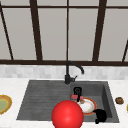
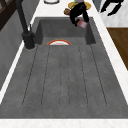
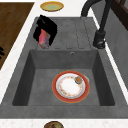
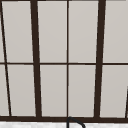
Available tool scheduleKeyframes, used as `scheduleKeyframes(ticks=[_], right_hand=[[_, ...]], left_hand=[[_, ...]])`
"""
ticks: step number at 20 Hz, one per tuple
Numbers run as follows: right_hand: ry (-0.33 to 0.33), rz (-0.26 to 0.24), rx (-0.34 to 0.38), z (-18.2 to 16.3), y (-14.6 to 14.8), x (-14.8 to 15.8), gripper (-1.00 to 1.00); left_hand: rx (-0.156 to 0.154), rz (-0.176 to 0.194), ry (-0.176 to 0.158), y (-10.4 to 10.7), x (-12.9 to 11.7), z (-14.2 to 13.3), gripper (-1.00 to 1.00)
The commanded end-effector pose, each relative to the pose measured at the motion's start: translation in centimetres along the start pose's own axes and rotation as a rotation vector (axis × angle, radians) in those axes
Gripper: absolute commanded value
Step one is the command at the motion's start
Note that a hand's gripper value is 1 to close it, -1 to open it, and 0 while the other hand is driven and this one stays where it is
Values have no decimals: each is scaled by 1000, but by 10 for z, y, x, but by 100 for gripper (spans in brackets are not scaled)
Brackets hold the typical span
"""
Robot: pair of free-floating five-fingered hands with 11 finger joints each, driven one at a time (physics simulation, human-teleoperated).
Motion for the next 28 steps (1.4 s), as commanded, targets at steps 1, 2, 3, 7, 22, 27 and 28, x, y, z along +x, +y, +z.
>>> scheduleKeyframes(ticks=[1,2,3,7,22,27,28], right_hand=[[0,0,0,0,0,0,0],[0,0,0,0,0,0,0],[0,0,0,0,0,0,0],[0,0,0,0,0,0,0],[0,0,0,0,0,0,0],[0,0,0,0,0,0,0],[0,0,0,0,0,0,0]], left_hand=[[-2,6,-4,23,19,29,100],[-1,8,-3,28,23,36,100],[0,4,-2,30,28,44,100],[0,-8,-1,38,43,75,100],[-3,-24,0,62,90,192,100],[-6,-55,1,58,99,232,100],[-12,-60,5,57,102,240,100]])
